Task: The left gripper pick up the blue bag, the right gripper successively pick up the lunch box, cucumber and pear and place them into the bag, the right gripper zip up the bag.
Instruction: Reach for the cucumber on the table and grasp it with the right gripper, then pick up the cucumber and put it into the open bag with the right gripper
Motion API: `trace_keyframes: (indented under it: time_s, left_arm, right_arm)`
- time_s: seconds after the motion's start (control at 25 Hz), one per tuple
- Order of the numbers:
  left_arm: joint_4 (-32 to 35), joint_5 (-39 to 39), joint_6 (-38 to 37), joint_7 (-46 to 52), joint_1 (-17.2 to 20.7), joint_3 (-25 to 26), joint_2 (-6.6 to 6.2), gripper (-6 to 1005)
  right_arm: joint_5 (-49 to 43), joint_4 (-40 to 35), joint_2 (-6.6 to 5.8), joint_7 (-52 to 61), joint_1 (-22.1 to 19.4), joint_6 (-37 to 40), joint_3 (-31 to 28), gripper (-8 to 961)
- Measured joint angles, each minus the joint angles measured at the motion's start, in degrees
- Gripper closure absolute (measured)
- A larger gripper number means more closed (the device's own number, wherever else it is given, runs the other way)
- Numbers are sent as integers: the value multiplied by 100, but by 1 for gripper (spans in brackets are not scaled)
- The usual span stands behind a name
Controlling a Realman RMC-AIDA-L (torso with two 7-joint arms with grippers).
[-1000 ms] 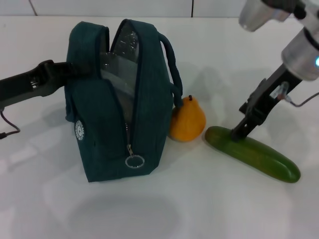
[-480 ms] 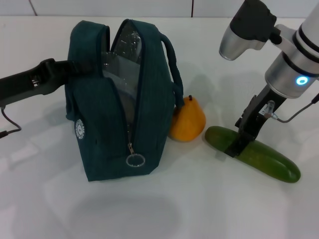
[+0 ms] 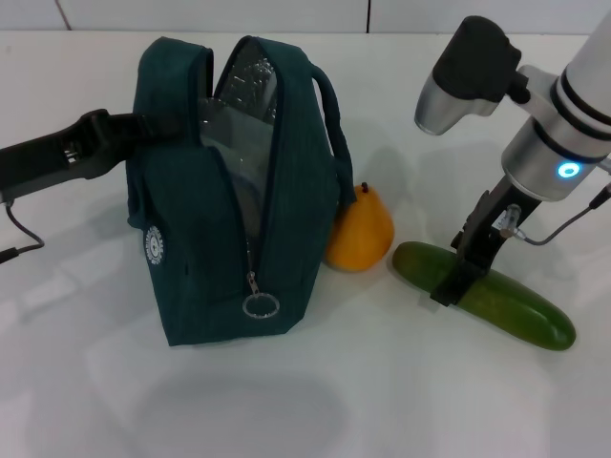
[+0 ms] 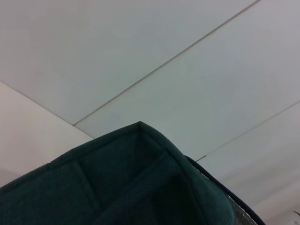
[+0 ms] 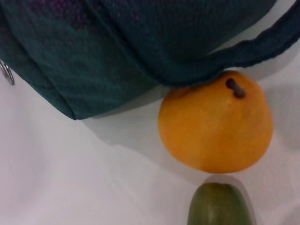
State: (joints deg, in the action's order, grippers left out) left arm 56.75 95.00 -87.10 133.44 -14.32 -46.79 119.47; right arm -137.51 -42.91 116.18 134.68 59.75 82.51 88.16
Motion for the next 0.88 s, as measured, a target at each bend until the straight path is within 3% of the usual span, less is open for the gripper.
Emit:
trace_keyframes:
  time_s: [0.6,0.64,0.68,0.88]
  left_arm:
    - [-78,-1,8,-2,-9,8,6,954]
    - [-77,-1,9,-2,-9,11,5,954]
    - [-77,-1,8,-2,-9,11,3,954]
    - [-78,-9,-1,-2,0,13,-9,954]
  right_arm:
    - [112,91,-1,12,69,-148,236,198]
    - [105,58,-6,20,72,-136,223,266]
    - [90,-22,-18,51,70,-111,195,334]
    - [-262,-859,-57,118,-120,450,-591,334]
